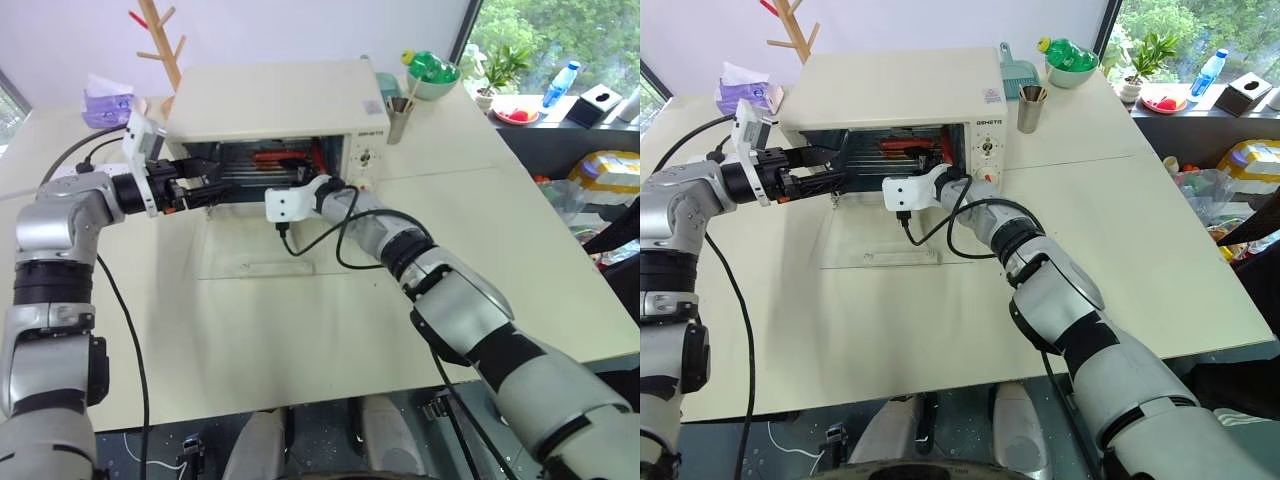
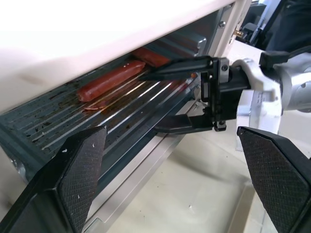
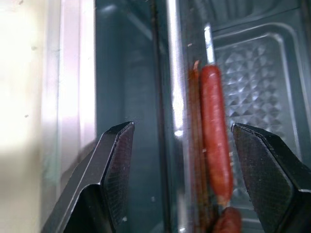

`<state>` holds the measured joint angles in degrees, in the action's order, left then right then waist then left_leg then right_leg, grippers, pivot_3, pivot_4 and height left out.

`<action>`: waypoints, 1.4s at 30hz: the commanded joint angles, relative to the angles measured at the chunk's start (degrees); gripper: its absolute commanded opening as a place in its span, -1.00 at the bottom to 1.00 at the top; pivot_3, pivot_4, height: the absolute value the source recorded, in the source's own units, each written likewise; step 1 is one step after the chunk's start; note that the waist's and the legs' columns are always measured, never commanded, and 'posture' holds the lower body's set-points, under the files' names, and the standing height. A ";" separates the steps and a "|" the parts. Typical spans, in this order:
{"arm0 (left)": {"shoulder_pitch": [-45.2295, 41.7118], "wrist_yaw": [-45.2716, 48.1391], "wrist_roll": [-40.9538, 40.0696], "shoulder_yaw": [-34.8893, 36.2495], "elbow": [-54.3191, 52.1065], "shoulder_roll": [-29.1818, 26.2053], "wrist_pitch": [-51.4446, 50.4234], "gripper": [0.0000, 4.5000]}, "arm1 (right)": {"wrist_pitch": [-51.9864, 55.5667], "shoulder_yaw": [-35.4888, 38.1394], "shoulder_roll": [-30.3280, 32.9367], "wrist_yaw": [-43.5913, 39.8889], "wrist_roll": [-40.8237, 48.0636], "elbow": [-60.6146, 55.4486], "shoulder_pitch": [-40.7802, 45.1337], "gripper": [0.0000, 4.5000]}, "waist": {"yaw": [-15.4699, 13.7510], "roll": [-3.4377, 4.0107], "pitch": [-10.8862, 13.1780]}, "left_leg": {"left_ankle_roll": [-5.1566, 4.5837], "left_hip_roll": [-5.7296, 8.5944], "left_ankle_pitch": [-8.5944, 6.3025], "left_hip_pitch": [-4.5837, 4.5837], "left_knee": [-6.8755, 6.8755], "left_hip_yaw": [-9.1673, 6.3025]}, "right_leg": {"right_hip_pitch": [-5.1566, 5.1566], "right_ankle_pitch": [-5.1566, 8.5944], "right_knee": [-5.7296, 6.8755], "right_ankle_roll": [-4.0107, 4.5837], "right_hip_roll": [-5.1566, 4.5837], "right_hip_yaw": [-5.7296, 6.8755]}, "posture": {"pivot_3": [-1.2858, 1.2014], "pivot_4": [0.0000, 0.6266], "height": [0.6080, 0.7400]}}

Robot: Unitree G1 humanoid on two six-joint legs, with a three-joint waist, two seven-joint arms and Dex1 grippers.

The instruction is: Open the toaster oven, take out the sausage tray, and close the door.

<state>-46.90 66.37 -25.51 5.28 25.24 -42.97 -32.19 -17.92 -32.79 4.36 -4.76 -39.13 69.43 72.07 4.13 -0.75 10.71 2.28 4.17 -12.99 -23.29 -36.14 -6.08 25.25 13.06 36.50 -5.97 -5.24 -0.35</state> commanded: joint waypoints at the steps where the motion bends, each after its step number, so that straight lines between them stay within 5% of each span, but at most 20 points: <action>1: -1.41 0.25 -0.26 1.36 -1.06 -0.60 0.49 1.00 | -0.92 0.10 -0.44 1.27 -0.13 -0.14 2.62 -0.15 | 0.01 0.00 0.00 | 0.00 0.00 0.00 0.00 0.00 0.00 | 0.00 0.00 0.11 0.00 0.00 0.00 | 0.03 -0.52 1.00; 3: -1.47 0.21 -0.25 1.38 -0.97 -0.55 0.54 1.00 | -0.92 0.11 -0.45 1.49 -0.18 -0.03 2.58 -0.62 | 0.02 0.00 0.00 | 0.01 0.00 0.00 0.00 -0.01 0.00 | 0.06 0.00 0.29 0.00 0.00 -0.05 | 0.03 -0.52 1.00; 13: -1.59 0.35 -0.29 1.38 -0.76 -0.30 0.69 1.00 | -1.33 -0.08 -0.09 1.47 -0.24 -0.43 1.86 -0.62 | 0.03 -0.01 0.00 | 0.02 0.01 0.01 0.02 -0.02 0.01 | 0.13 0.01 0.48 0.01 0.07 -0.24 | 0.03 -0.52 1.00; 16: -1.86 0.44 -0.11 1.24 -0.32 -0.20 0.95 1.00 | -1.36 -0.05 -0.14 1.49 -0.23 -0.19 2.02 -1.00 | 0.04 -0.01 -0.01 | 0.02 0.01 0.01 0.02 -0.02 0.02 | 0.13 0.01 0.48 0.01 0.07 -0.26 | 0.03 -0.52 1.00; 30: -3.62 1.59 1.08 0.75 2.34 -0.41 1.80 1.00 | -2.88 -0.10 0.79 0.45 -0.08 -4.81 -0.17 -1.00 | 0.05 -0.02 -0.01 | 0.03 0.01 0.02 0.02 -0.03 0.01 | 0.13 0.01 0.49 0.01 0.13 -0.35 | 0.03 -0.52 1.00; 42: -6.24 3.31 3.20 -0.12 6.58 0.63 3.64 1.00 | -0.88 0.28 5.34 -6.25 0.29 -24.13 -9.39 -1.00 | 0.04 -0.03 -0.02 | 0.02 0.00 0.02 0.02 -0.06 0.03 | 0.13 0.01 0.51 0.01 0.18 -0.38 | 0.03 -0.52 1.00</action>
<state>-51.18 69.37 -22.74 4.93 31.80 -41.84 -29.69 -18.37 -33.11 9.90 -9.58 -39.66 50.97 63.11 4.17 -0.78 10.69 2.29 4.17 -12.98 -23.27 -36.21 -6.05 25.39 13.07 37.03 -5.96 -5.06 -0.73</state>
